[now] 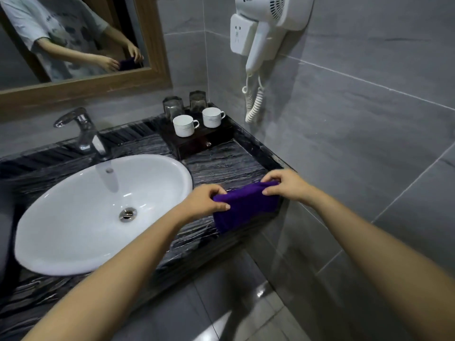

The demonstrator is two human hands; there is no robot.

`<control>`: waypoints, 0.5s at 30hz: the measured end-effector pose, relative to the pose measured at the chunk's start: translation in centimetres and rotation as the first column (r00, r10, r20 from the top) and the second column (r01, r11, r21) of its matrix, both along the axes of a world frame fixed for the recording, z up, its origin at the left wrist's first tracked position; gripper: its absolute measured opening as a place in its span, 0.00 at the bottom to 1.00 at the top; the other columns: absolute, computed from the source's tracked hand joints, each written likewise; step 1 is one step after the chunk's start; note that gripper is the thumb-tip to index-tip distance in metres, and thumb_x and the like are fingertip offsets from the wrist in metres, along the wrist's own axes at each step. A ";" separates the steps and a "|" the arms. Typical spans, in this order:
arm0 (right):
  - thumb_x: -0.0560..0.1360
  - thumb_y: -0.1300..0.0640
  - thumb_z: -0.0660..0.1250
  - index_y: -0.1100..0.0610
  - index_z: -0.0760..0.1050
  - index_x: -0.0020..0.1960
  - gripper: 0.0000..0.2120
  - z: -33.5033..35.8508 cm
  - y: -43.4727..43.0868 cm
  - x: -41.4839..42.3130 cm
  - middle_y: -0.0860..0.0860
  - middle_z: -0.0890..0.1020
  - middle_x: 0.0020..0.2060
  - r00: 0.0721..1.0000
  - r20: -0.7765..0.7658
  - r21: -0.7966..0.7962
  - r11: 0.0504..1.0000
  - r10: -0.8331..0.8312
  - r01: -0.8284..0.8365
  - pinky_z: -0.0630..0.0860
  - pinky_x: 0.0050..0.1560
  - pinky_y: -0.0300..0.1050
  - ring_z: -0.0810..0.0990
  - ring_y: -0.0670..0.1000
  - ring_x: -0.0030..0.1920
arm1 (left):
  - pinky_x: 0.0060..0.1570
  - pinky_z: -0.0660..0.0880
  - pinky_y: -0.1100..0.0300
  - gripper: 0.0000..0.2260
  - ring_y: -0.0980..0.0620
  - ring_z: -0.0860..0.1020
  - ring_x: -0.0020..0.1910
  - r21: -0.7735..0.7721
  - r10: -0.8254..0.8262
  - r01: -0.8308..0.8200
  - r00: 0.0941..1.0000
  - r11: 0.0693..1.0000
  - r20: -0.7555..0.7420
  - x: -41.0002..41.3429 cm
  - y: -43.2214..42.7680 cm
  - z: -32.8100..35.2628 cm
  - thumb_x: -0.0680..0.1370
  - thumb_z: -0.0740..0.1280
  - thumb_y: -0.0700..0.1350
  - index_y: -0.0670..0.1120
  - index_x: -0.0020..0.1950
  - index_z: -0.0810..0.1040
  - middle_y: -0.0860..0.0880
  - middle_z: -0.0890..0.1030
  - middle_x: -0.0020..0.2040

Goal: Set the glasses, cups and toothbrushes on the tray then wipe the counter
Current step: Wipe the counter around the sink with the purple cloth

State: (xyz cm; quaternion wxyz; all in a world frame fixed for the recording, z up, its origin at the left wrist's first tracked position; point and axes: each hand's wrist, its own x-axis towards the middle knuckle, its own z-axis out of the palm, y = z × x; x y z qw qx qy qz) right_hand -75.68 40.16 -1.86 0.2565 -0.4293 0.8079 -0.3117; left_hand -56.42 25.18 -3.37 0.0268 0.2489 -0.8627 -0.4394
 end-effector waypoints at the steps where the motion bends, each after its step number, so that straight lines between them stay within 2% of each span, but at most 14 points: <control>1: 0.67 0.62 0.75 0.57 0.82 0.47 0.10 -1.2 0.0 -0.2 0.49 0.81 0.44 0.999 -0.040 0.049 0.999 0.015 -0.013 0.75 0.53 0.46 0.79 0.51 0.48 | 0.50 0.76 0.53 0.07 0.50 0.78 0.44 0.013 0.011 -0.012 1.000 1.000 0.017 0.0 0.5 -1.4 0.69 0.73 0.43 0.45 0.45 0.79 0.49 0.81 0.43; 3: 0.66 0.61 0.75 0.55 0.82 0.46 0.09 -3.4 0.0 -0.7 0.48 0.81 0.43 0.997 -0.072 0.093 0.996 0.010 -0.003 0.75 0.57 0.49 0.80 0.52 0.50 | 0.49 0.76 0.54 0.06 0.51 0.78 0.43 0.052 0.069 -0.069 0.998 0.996 0.017 -0.2 1.3 -3.6 0.70 0.73 0.44 0.46 0.44 0.80 0.48 0.81 0.42; 8: 0.66 0.62 0.74 0.55 0.83 0.45 0.08 -6.1 -1.0 -1.7 0.50 0.83 0.42 0.994 -0.058 0.042 0.994 -0.096 0.099 0.77 0.54 0.50 0.82 0.55 0.50 | 0.49 0.77 0.50 0.02 0.51 0.79 0.42 0.140 0.205 -0.198 0.978 0.970 -0.036 -1.8 0.9 -5.8 0.72 0.71 0.44 0.49 0.43 0.81 0.47 0.82 0.41; 10: 0.66 0.62 0.74 0.56 0.82 0.47 0.09 -6.5 -2.0 -2.2 0.52 0.84 0.46 0.986 -0.069 0.019 0.988 -0.150 0.151 0.76 0.55 0.49 0.81 0.54 0.51 | 0.46 0.77 0.53 0.01 0.52 0.78 0.40 0.092 0.236 -0.232 0.971 0.968 -0.039 -2.7 0.2 -6.0 0.72 0.70 0.44 0.50 0.42 0.80 0.49 0.82 0.40; 12: 0.67 0.61 0.74 0.55 0.81 0.47 0.09 -6.7 -3.0 -2.5 0.52 0.84 0.48 0.980 -0.104 0.019 0.985 -0.172 0.174 0.73 0.52 0.43 0.80 0.53 0.51 | 0.43 0.74 0.57 0.02 0.51 0.78 0.40 0.015 0.252 -0.251 0.968 0.968 -0.021 -3.6 -0.7 -6.2 0.72 0.69 0.44 0.51 0.43 0.79 0.49 0.82 0.40; 15: 0.69 0.60 0.71 0.54 0.79 0.48 0.08 -7.4 -3.9 -2.7 0.52 0.82 0.50 0.971 -0.190 0.053 0.986 -0.143 0.156 0.70 0.50 0.41 0.79 0.52 0.52 | 0.45 0.72 0.59 0.05 0.48 0.79 0.45 -0.156 0.211 -0.205 0.977 0.966 0.022 -4.3 -1.5 -7.2 0.72 0.68 0.43 0.47 0.47 0.80 0.46 0.84 0.46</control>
